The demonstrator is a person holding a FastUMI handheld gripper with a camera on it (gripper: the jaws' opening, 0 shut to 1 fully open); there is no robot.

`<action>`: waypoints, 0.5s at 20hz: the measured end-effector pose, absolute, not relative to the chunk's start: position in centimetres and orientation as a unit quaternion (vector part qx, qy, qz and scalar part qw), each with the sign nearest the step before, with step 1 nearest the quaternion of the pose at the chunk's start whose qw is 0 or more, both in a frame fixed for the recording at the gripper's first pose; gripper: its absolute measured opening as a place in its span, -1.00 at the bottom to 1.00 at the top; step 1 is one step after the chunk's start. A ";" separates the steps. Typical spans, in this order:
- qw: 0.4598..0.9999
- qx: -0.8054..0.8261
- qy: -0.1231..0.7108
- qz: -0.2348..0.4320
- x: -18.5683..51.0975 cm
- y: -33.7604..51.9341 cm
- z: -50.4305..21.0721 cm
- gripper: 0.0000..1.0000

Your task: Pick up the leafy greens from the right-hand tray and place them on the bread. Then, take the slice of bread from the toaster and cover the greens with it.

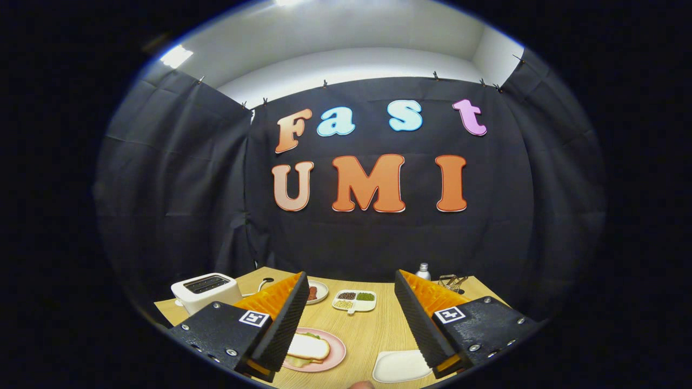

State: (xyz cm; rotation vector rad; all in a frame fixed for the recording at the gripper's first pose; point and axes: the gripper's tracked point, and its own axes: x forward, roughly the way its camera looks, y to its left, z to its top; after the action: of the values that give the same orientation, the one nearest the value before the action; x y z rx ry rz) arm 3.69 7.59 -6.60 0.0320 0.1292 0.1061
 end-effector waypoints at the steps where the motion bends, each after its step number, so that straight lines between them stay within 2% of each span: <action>1: 0.997 0.012 0.061 0.050 3.9 7.5 -6.3 0.90; 10: 0.997 -0.026 0.053 0.039 3.7 8.2 -6.0 0.95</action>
State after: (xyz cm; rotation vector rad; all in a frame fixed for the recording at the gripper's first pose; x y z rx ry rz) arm 3.69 8.25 -5.97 -0.0530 0.1053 0.0785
